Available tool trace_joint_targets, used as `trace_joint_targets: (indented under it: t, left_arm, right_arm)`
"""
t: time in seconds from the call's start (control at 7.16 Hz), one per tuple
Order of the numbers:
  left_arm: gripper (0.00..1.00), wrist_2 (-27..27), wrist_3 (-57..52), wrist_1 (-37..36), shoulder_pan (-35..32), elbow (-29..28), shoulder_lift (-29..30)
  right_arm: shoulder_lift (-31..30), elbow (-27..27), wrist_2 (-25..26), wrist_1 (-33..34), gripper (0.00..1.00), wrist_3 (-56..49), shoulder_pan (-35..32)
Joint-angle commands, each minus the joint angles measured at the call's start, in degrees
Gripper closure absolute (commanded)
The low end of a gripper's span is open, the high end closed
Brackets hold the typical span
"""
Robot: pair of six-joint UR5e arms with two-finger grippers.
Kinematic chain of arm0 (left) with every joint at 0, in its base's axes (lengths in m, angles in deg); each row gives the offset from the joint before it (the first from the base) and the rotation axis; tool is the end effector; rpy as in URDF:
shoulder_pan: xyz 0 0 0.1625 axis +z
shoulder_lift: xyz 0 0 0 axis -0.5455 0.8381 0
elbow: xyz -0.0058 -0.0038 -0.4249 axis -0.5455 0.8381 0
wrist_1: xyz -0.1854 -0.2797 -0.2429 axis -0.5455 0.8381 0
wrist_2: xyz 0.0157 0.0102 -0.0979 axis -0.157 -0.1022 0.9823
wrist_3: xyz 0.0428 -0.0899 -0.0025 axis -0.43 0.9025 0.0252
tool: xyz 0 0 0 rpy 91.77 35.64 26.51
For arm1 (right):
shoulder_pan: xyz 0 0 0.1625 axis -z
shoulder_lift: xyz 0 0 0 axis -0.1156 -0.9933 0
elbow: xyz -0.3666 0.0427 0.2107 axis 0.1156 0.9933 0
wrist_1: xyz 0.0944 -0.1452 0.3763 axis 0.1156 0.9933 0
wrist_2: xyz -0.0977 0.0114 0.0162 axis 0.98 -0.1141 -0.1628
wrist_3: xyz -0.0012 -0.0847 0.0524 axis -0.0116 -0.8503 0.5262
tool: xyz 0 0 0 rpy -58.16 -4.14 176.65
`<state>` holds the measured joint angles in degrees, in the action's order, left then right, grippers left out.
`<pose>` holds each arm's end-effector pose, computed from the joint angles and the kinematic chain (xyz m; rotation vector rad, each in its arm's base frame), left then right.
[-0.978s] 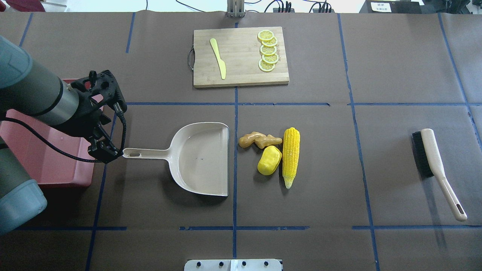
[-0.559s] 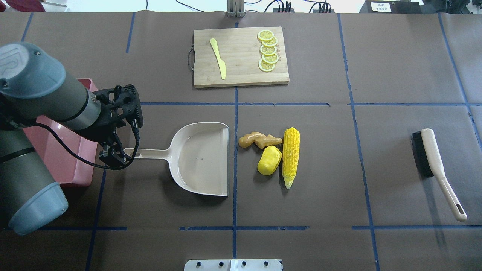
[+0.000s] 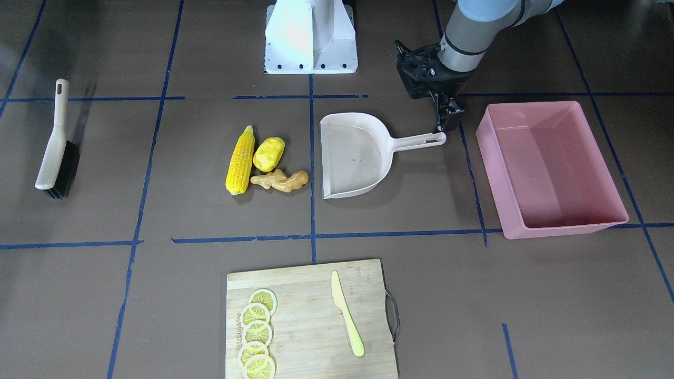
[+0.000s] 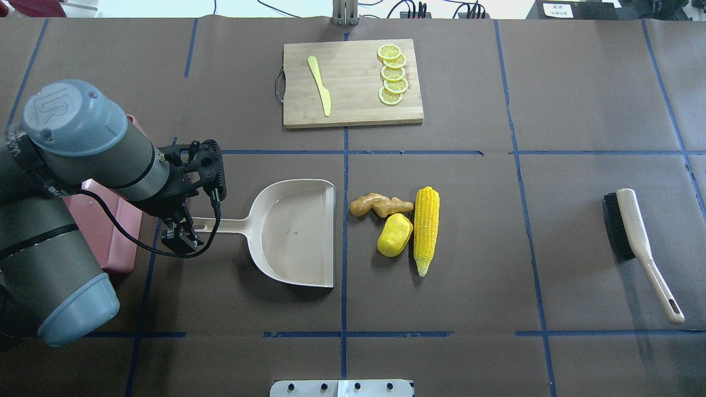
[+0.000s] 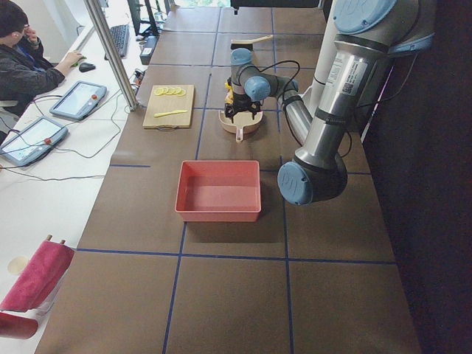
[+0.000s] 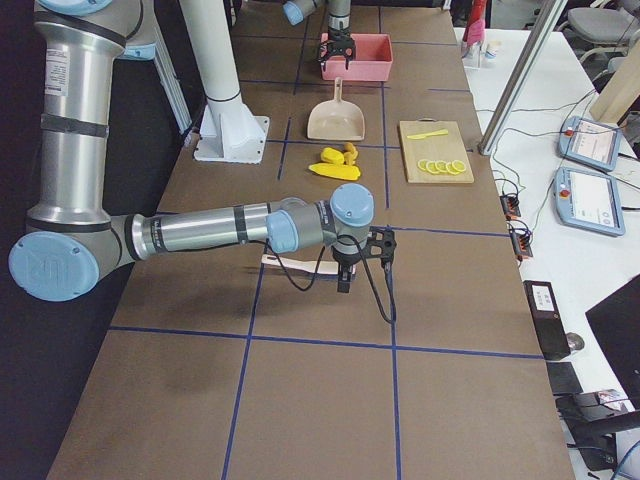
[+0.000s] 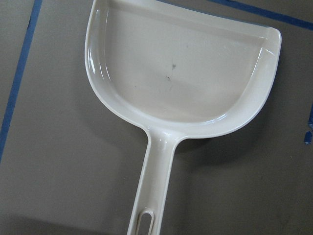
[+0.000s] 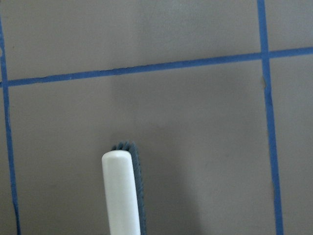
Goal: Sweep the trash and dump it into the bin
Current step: 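Lower the left gripper onto the beige dustpan handle and grasp it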
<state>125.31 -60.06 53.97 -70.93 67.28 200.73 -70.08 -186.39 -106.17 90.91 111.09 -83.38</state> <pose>0.3755 -0.4025 0.2590 0.5510 0.7150 1.2488 -0.0410 -0.4302 0.5496 -0.0439 -0.8781 0.1102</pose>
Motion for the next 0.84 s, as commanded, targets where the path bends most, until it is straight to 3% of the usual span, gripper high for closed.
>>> trace_joint_targets:
  t: [0.0,0.28,0.7]
  left_arm:
    - [0.0,0.0,0.0,0.0,0.1,0.1,0.7]
    - [0.0,0.0,0.1,0.0,0.1,0.5,0.7]
    - [0.0,0.0,0.1,0.1,0.1,0.7,0.7]
  right_arm:
    - [-6.3,-7.9,3.6,-1.5,0.0,10.6,8.7]
    - [-11.9,-7.4,9.5,-12.5,0.0,18.0,15.4]
    - [-10.7,-3.2,12.6,-15.7,0.0,22.7,24.5]
